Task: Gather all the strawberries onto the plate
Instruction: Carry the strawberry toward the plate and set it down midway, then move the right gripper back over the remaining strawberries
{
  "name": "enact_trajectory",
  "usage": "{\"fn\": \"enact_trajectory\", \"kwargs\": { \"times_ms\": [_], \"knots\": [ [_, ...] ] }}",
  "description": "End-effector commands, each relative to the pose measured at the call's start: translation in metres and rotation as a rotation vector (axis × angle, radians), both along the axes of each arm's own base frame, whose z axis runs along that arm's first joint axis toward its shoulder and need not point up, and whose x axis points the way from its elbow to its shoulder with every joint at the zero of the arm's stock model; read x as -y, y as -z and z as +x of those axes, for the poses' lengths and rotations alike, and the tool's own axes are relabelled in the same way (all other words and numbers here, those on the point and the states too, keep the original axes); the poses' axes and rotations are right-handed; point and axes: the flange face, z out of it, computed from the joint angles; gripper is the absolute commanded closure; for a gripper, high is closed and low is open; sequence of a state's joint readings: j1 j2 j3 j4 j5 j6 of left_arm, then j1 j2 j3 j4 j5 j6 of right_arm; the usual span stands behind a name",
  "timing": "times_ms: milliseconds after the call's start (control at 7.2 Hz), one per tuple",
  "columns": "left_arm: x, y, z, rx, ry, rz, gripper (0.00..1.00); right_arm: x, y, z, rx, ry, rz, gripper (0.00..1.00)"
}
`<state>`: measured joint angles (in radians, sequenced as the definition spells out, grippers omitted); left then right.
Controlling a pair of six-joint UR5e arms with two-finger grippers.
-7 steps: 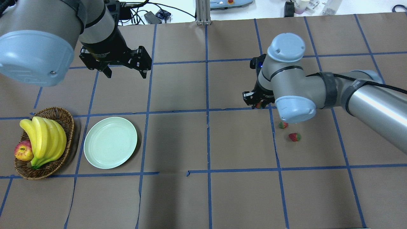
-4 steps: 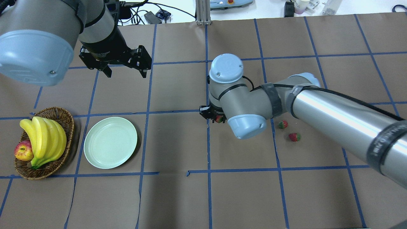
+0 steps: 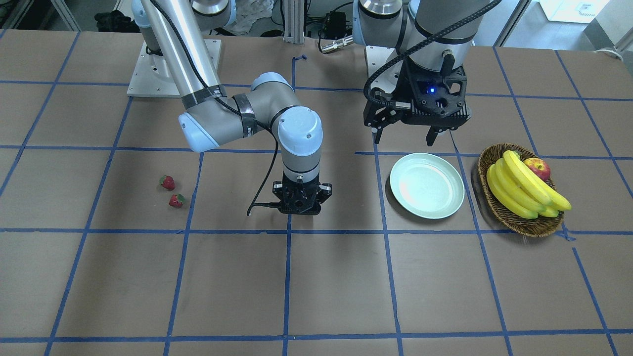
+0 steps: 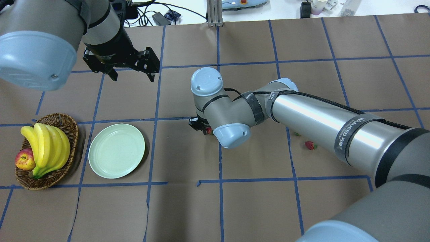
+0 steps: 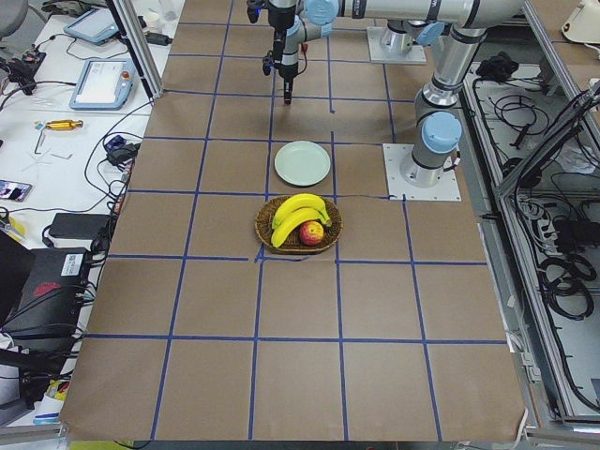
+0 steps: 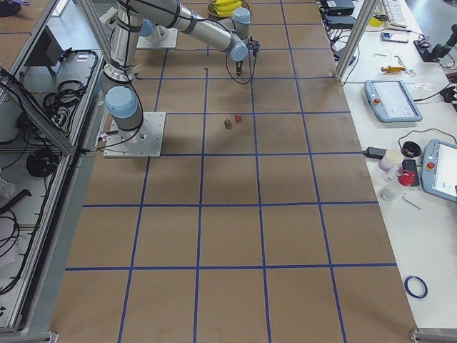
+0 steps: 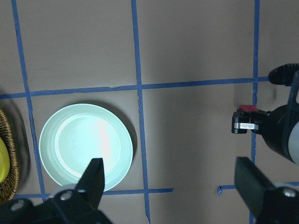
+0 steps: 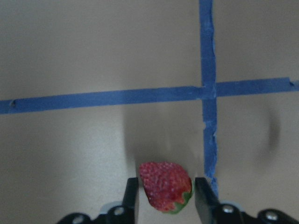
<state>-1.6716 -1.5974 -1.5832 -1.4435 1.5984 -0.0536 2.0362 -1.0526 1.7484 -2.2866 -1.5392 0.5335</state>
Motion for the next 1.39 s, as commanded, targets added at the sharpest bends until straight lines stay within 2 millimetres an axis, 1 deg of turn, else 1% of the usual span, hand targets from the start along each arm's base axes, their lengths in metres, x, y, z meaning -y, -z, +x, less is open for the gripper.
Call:
{"fn": "enact_trajectory", "kwargs": {
  "times_ms": [0,139,278,417,556,694,833,972,1111,1250],
  "knots": [
    [-0.002,0.000,0.000,0.000,0.000,-0.001,0.00,0.003,-0.016,-0.005,-0.001,-0.008,-0.021,0.00],
    [-0.001,-0.001,0.001,0.000,0.002,-0.002,0.00,0.014,-0.030,-0.027,-0.003,-0.065,-0.037,0.00],
    [-0.001,0.000,0.001,0.000,0.002,-0.001,0.00,0.029,-0.041,-0.066,-0.016,-0.045,-0.003,0.00],
    [-0.001,-0.001,0.001,0.002,0.003,-0.002,0.00,0.035,-0.043,-0.106,-0.036,-0.112,0.042,0.00],
    [-0.001,0.000,0.001,0.002,0.002,0.001,0.00,0.047,-0.033,-0.162,-0.061,-0.141,0.074,0.00],
    [-0.002,0.001,0.001,0.002,0.003,0.002,0.00,0.048,-0.042,-0.204,-0.054,-0.146,0.069,0.00],
    [-0.002,0.001,0.000,0.002,0.005,0.002,0.00,0.043,-0.027,-0.237,-0.047,-0.235,0.095,0.00],
    [-0.002,0.002,0.001,0.002,0.002,0.004,0.00,0.045,-0.021,-0.272,-0.040,-0.224,0.113,0.00],
    [-0.002,0.002,0.000,0.004,0.003,0.004,0.00,0.045,-0.019,-0.281,-0.043,-0.217,0.118,0.00],
    [-0.002,0.002,0.001,0.004,0.002,0.004,0.00,0.041,-0.014,-0.287,-0.088,-0.216,0.140,0.00]
  ]
}}
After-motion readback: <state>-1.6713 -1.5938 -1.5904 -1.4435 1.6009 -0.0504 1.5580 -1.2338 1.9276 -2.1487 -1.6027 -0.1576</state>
